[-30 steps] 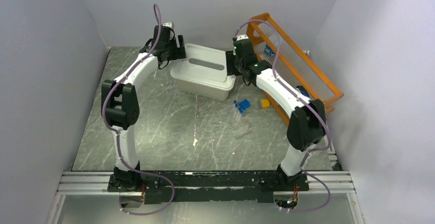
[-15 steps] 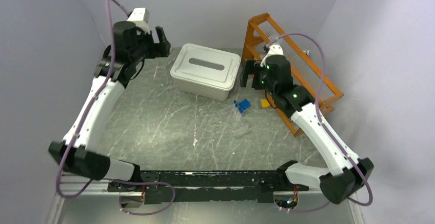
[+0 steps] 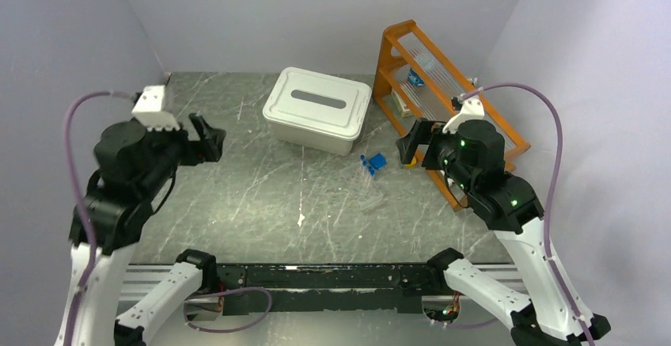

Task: Organize the chemistry lab equipment

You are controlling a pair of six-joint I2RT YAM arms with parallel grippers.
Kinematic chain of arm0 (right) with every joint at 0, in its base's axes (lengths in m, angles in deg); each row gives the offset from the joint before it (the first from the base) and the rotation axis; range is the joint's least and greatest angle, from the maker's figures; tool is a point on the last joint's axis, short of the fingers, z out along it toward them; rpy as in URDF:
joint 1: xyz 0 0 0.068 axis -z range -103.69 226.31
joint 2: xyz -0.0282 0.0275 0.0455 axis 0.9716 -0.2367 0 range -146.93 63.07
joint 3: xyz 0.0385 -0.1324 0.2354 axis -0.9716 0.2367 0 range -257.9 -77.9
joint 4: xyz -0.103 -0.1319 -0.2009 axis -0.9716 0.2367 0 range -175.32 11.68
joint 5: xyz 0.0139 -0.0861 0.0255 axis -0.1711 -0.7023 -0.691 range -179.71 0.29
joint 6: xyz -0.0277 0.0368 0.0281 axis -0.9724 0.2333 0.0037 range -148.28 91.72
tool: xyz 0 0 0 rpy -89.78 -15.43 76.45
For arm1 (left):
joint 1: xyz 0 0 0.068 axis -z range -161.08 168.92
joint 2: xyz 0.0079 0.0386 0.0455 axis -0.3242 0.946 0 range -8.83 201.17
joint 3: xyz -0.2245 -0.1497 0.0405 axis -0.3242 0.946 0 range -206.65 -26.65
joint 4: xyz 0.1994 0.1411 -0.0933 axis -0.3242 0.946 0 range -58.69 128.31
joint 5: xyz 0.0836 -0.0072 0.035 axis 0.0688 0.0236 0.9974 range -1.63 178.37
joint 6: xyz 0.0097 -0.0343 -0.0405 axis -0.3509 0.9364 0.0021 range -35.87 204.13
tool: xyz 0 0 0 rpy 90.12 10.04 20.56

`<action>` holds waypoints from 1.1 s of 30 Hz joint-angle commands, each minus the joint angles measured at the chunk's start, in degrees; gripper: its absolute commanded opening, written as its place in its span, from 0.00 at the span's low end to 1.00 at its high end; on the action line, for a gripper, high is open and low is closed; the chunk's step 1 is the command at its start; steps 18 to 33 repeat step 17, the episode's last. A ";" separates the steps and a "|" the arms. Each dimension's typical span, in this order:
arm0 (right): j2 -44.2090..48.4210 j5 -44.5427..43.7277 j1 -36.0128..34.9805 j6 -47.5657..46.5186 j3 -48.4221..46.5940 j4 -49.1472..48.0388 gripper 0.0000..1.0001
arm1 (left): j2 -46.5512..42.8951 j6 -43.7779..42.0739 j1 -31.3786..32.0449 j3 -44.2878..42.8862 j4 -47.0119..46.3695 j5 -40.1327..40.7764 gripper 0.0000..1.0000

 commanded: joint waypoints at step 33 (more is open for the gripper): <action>3.95 -0.18 -0.27 -0.39 -10.25 11.03 1.00 | -12.18 4.98 -0.08 1.93 13.42 6.07 0.96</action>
